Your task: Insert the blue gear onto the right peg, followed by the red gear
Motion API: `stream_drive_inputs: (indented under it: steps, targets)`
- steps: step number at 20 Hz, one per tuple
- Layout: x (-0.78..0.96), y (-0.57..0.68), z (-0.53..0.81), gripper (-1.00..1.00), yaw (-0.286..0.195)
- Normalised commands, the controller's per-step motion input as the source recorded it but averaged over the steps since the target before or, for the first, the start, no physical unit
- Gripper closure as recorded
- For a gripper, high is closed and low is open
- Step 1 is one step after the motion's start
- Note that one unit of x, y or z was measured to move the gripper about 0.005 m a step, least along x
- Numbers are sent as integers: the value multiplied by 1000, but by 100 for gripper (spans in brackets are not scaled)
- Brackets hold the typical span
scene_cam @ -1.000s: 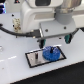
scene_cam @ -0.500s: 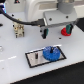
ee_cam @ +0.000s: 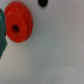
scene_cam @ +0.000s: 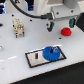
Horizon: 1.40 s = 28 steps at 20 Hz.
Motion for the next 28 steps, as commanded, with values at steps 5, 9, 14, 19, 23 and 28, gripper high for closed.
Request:
stream_drive_inputs:
  steps: [5,9,14,19,23,28]
  targets:
    - [-322,496,-18,-100,0]
    - [-196,323,-201,-100,0]
    - [-110,111,-339,-100,0]
    - [-101,-57,-353,-100,0]
    - [-59,-116,-246,-100,0]
    - [-39,-156,-210,100,0]
